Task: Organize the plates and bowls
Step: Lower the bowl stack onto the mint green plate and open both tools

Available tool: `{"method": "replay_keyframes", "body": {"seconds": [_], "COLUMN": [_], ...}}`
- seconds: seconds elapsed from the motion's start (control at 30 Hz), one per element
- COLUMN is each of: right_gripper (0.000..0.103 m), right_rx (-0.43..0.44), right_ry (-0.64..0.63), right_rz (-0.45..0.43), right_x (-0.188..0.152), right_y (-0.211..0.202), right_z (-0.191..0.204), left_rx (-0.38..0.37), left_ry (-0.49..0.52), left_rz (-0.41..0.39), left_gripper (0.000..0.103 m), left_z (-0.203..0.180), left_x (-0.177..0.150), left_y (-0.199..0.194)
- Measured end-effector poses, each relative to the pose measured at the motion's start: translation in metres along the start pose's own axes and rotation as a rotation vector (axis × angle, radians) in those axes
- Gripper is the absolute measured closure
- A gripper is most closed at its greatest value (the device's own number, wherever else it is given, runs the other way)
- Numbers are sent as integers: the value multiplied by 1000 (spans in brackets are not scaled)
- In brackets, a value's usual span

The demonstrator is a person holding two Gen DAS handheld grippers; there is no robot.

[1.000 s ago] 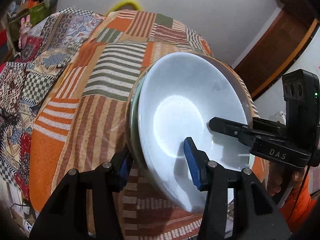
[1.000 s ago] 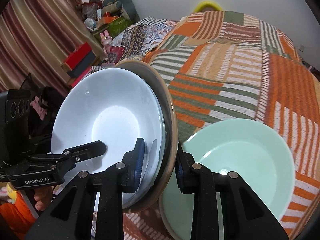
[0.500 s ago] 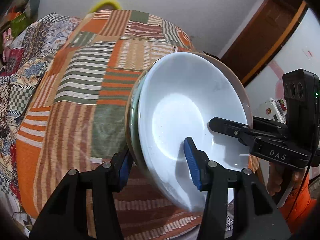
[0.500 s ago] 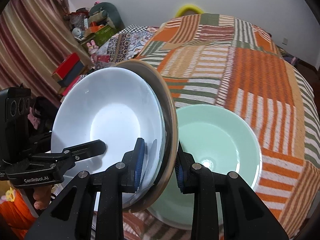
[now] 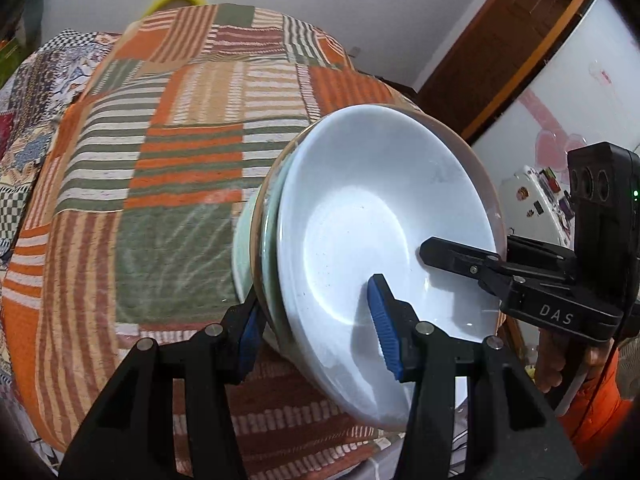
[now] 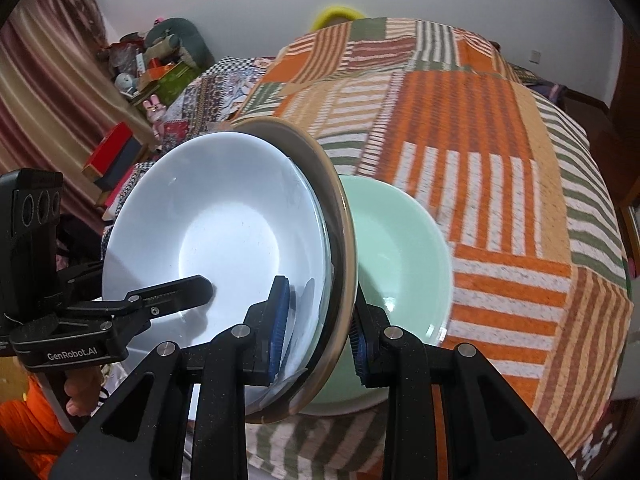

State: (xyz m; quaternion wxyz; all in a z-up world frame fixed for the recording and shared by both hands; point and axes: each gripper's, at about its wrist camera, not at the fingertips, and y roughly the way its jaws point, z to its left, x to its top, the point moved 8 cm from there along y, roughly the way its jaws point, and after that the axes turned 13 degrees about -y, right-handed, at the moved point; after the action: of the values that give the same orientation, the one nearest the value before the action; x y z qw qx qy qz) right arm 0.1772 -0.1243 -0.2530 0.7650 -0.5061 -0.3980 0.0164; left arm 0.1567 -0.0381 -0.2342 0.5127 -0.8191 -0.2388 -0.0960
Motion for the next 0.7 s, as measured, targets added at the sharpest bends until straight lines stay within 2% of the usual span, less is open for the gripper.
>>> {"method": "replay_keyframes", "body": {"seconds": [0.27, 0.53, 0.7], "right_gripper": [78, 75, 73], "right_rx": [-7, 12, -29], "right_ry": [50, 85, 99], "right_rz": [29, 28, 38], "right_x": [-12, -14, -15], "right_y": [9, 15, 16], "right_z": [-20, -29, -41], "left_rx": [-2, -2, 17], "left_ry": [1, 28, 62], "left_rz": [52, 18, -34], "left_gripper": [53, 53, 53], "left_z": [-3, -6, -13], "left_x": [1, 12, 21], "left_y": [30, 35, 30]}}
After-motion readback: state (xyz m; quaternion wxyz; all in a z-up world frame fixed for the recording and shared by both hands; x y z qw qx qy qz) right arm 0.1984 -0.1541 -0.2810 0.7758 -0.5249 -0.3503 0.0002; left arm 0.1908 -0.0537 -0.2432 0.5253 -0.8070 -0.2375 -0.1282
